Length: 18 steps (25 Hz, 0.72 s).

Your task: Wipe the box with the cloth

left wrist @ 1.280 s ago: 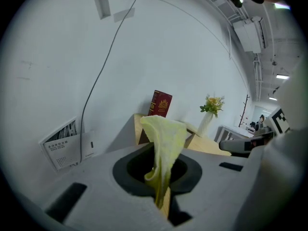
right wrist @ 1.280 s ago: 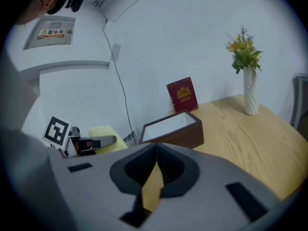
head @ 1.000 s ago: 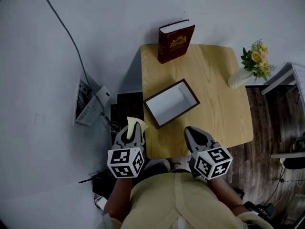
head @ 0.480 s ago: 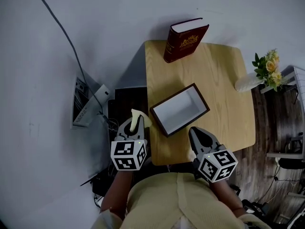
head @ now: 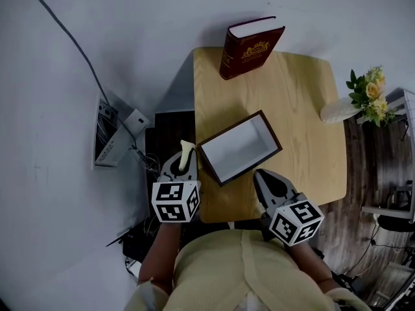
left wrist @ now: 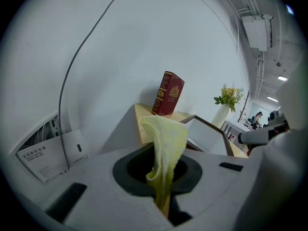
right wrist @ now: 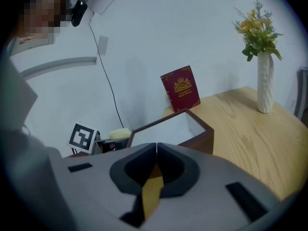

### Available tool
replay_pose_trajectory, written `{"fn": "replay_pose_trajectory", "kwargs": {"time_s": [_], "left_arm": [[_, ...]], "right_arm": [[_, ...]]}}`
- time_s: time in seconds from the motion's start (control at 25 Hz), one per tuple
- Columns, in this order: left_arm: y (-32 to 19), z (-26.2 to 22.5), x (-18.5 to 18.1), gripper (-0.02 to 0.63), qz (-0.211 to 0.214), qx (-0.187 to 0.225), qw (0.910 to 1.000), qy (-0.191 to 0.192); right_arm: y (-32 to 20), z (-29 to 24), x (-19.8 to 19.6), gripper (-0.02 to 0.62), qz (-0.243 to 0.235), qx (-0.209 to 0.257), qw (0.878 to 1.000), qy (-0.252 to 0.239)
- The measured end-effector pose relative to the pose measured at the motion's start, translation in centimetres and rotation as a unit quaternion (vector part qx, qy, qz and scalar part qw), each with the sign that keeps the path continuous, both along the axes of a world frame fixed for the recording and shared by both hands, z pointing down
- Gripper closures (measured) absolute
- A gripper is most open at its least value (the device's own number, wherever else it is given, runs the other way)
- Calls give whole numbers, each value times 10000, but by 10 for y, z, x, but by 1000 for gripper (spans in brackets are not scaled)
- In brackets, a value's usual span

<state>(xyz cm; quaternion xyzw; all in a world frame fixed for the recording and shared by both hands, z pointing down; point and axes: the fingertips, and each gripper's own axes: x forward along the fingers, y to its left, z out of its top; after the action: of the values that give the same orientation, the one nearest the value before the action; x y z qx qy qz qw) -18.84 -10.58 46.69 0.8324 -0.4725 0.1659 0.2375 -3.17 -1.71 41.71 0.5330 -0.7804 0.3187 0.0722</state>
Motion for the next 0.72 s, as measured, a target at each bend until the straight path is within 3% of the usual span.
{"fn": "replay_pose_trajectory", "kwargs": {"time_s": [0.72], "left_arm": [[23,-10,16,582,-40,-8,10000,6]], "right_arm": [[-4,4,15,565,-409,-12,9991,-150]]}}
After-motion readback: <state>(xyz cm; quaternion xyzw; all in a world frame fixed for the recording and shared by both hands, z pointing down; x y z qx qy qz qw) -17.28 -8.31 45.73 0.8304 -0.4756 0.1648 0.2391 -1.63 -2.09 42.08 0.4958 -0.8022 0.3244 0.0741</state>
